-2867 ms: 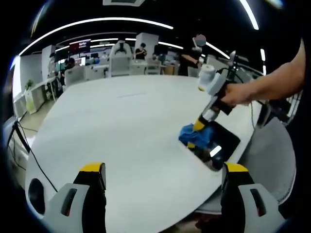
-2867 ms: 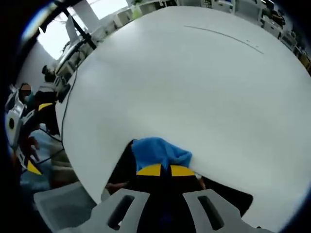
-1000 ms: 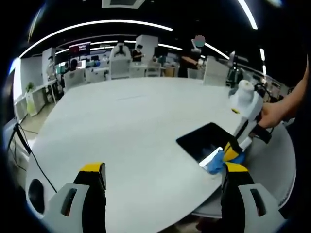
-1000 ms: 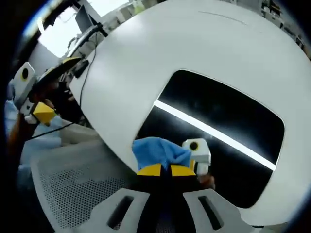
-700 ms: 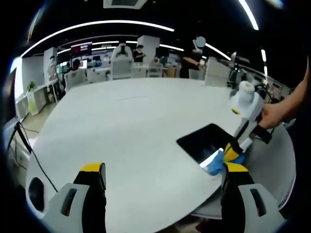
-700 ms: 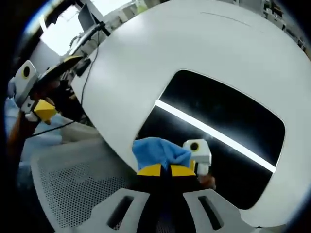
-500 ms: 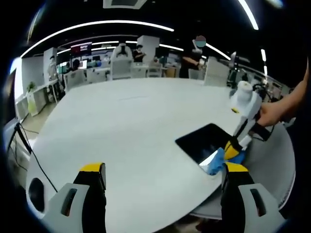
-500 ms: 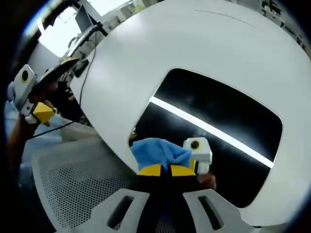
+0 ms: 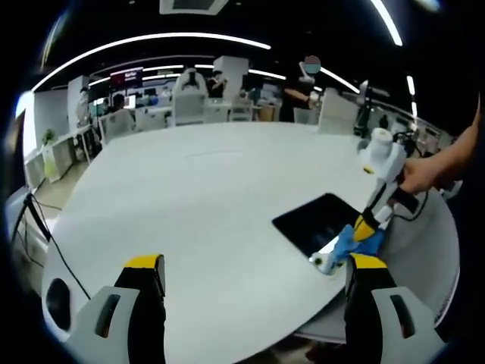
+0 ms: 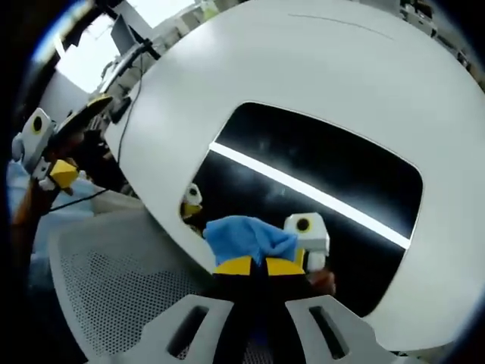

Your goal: Wipe the mirror surface with the cleaning cloth until all visible marks leave the cleaned area.

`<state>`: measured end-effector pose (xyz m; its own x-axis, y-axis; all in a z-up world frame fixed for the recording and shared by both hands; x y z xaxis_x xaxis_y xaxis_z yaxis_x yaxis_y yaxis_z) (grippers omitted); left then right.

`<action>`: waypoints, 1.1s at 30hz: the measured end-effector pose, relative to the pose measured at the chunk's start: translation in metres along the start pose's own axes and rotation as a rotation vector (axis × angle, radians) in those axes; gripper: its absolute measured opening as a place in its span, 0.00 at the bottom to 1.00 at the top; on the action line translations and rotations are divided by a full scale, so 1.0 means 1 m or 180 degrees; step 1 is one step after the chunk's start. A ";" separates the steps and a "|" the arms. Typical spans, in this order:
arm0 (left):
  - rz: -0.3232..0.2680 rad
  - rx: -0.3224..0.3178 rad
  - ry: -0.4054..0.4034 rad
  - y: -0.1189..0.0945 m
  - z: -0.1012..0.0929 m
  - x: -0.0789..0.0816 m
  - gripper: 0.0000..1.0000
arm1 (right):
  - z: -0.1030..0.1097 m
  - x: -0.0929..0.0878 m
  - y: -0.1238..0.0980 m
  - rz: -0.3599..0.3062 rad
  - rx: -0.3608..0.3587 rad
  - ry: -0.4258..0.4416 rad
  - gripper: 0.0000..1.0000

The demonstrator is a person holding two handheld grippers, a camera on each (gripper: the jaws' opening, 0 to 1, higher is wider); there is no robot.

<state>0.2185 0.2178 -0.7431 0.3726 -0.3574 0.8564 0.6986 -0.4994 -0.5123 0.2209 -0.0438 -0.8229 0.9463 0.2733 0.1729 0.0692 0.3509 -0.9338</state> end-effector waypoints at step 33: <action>-0.0118 0.0030 -0.0052 -0.005 0.000 0.014 1.00 | -0.023 0.108 0.011 -0.0114 -0.0210 0.0151 0.00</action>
<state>0.2201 0.2150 -0.7287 0.3563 -0.3256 0.8758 0.7178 -0.5047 -0.4796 0.3309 -0.0308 -0.8213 0.9566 0.2182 0.1929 0.1224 0.2995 -0.9462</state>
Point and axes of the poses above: the point that each gripper's makers call its tool centre point, and the gripper's own axes: y roughly forward along the fingers, z roughly to its left, x roughly out of its top, the point moved 5 cm from there along -y, roughly backward along the fingers, and after that the axes turned 12 degrees about y, right-handed, at the moved point
